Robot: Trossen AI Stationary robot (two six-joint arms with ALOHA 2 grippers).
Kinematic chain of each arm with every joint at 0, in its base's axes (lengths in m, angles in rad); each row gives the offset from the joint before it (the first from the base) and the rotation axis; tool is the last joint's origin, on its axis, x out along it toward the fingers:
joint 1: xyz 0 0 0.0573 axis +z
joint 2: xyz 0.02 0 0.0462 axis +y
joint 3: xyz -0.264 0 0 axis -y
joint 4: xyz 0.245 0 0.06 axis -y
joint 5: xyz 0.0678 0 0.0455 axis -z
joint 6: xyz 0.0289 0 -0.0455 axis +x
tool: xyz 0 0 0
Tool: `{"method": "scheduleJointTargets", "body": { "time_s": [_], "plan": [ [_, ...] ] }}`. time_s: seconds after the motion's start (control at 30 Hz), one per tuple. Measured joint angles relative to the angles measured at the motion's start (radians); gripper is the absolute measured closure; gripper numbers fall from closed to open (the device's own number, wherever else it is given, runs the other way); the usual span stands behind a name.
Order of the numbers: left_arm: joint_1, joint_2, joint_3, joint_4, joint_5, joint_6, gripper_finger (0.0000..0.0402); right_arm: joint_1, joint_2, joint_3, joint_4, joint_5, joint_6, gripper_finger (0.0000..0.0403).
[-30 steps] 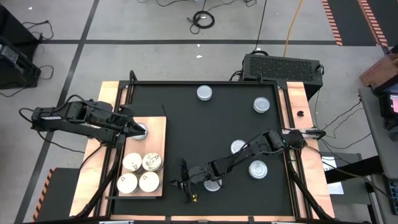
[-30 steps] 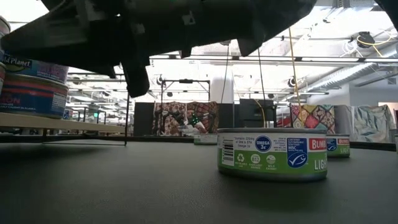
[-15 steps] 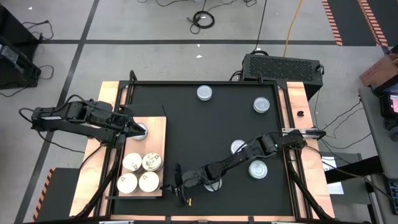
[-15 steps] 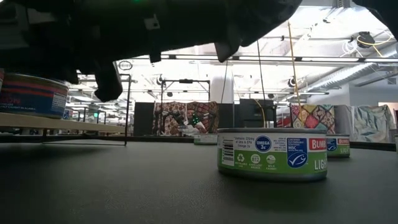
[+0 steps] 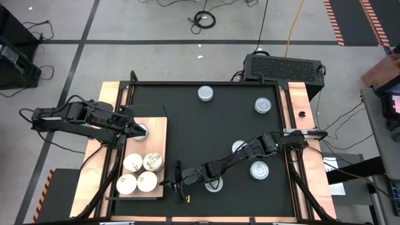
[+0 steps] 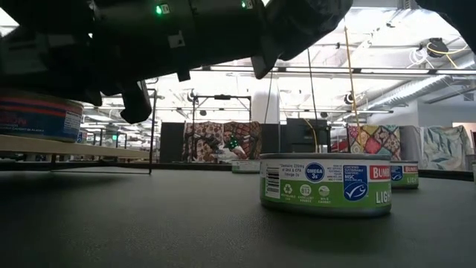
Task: Stack canned seafood by type on shelf
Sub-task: Adjust the blue tuna cans, then put the green tuna can aligned with the other green tuna can on the shelf
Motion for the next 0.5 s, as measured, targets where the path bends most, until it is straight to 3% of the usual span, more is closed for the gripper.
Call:
{"method": "scheduleJointTargets", "body": {
  "time_s": [0.27, 0.5],
  "plan": [
    [0.000, 0.000, 0.000, 0.030, 0.000, 0.000, 0.0345, 0.015, -0.055, 0.000, -0.130, -0.135, -0.053, 0.0403],
    [0.000, 0.076, 0.000, 0.123, 0.000, 0.014, 0.0345, 0.042, -0.207, -0.011, -0.501, 0.059, -0.205, 0.0403]
  ]
}}
